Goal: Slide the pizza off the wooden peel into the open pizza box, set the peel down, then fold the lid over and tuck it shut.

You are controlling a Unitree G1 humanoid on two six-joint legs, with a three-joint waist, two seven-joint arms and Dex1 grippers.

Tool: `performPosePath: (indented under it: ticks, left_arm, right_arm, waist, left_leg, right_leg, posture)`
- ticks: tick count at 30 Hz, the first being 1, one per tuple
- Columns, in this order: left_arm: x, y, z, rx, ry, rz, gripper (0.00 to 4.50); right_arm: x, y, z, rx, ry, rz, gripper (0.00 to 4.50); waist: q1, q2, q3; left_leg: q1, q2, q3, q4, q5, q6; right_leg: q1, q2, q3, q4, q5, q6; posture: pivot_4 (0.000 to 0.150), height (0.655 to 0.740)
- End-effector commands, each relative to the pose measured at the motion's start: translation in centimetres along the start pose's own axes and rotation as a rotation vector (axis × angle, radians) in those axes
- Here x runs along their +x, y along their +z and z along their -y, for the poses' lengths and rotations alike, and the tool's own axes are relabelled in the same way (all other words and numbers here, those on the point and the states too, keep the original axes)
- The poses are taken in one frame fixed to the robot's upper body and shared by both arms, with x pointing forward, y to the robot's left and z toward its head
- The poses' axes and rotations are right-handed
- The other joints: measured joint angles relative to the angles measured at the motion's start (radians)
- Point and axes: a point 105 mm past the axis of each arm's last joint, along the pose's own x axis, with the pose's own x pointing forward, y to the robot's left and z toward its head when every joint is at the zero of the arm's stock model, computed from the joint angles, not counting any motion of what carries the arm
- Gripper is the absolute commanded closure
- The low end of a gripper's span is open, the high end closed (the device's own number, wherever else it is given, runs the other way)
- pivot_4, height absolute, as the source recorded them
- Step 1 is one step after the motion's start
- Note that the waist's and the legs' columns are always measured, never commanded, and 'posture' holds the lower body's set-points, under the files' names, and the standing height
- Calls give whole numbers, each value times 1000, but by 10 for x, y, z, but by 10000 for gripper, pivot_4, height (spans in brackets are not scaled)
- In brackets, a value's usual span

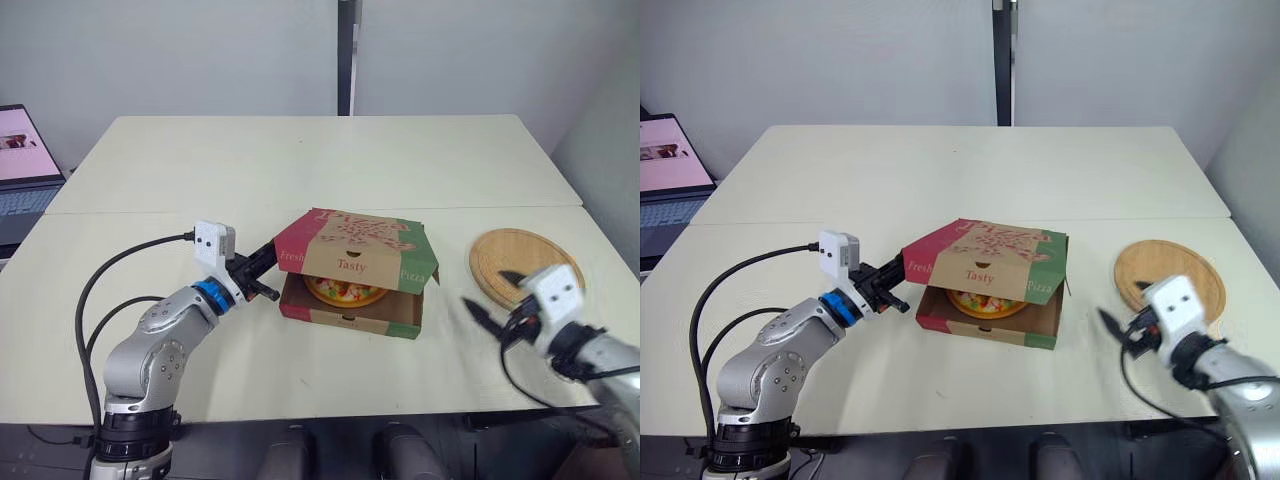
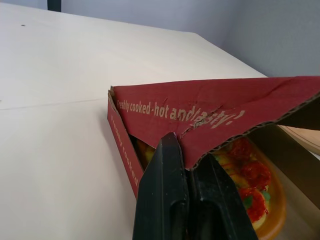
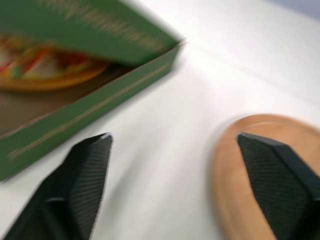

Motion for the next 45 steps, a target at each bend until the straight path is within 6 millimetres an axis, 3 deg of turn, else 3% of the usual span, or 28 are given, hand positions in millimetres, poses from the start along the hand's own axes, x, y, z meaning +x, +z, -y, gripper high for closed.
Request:
performPosePath:
  ticks: [1, 5, 9, 19, 27, 30, 35, 40, 43, 45]
  left_arm:
    - [1, 8, 2, 42, -14, 17, 45000]
    - [1, 7, 1, 43, -16, 12, 45000]
    - [2, 6, 1, 45, -20, 10, 45000]
    - [-5, 10, 4, 41, -44, 39, 45000]
    - [-25, 12, -4, 57, -71, -10, 21531]
    - [-38, 12, -10, 67, -143, -115, 12041]
    - [-50, 28, -30, 56, -191, -203, 12041]
    - [-40, 54, -25, 125, -303, -205, 12041]
    - [-22, 74, -10, 196, -399, -180, 16835]
    - [-12, 81, 2, 237, -458, -179, 22838]
  right_arm:
    - [4, 40, -2, 3, 32, 122, 16839]
    - [20, 66, -23, 23, 156, 167, 31784]
    - [36, 72, -41, 26, 241, 153, 44655]
    - [45, 72, -57, 8, 342, 137, 44655]
    - [49, 70, -60, 5, 354, 134, 45000]
    - [50, 69, -60, 0, 355, 134, 45000]
    - [52, 67, -61, -13, 359, 130, 45000]
    - [54, 64, -62, -34, 365, 118, 45000]
    - [54, 62, -63, -43, 368, 113, 45000]
    - [54, 62, -63, -46, 370, 112, 45000]
  waist:
    - [-2, 0, 0]
    - [3, 0, 0]
    - [6, 0, 0]
    - [13, 0, 0]
    - [15, 0, 0]
    - [18, 0, 0]
    - [18, 0, 0]
    - [22, 0, 1]
    - [25, -1, 1]
    - [24, -2, 2]
  left_leg:
    - [0, 0, 0, 0, 0, 0]
    - [-1, 0, 0, 0, 0, 0]
    - [-1, 0, 0, 0, 0, 0]
    - [-1, 0, 0, 0, 0, 0]
    - [-1, 0, 0, 0, 0, 0]
    - [-1, 1, 0, 0, 0, 0]
    - [-1, 0, 0, 0, 0, 0]
    - [-2, 0, 0, 0, 0, 0]
    - [-3, 0, 0, 0, 0, 0]
    - [-3, 0, 0, 1, 0, 0]
  right_leg:
    - [0, 0, 0, 0, 0, 0]
    - [0, 0, 0, 0, 0, 0]
    - [0, 0, -1, 0, 0, 0]
    - [-1, -1, 0, -1, 0, 0]
    - [-1, -1, 0, -1, 0, 0]
    - [-1, -1, -1, -1, 0, 0]
    - [-1, -1, -2, -1, 0, 0]
    - [-1, -1, -2, -1, 0, 0]
    - [-1, -1, -3, -2, 0, 0]
    - [-1, -1, -3, -1, 0, 0]
  posture:
    - [1500, 7318]
    - [1500, 7318]
    - [1500, 7318]
    - [1500, 7318]
    - [1500, 7318]
    - [1500, 7318]
    - [1500, 7318]
    - [1500, 7318]
    - [1500, 7318]
    - [1500, 7318]
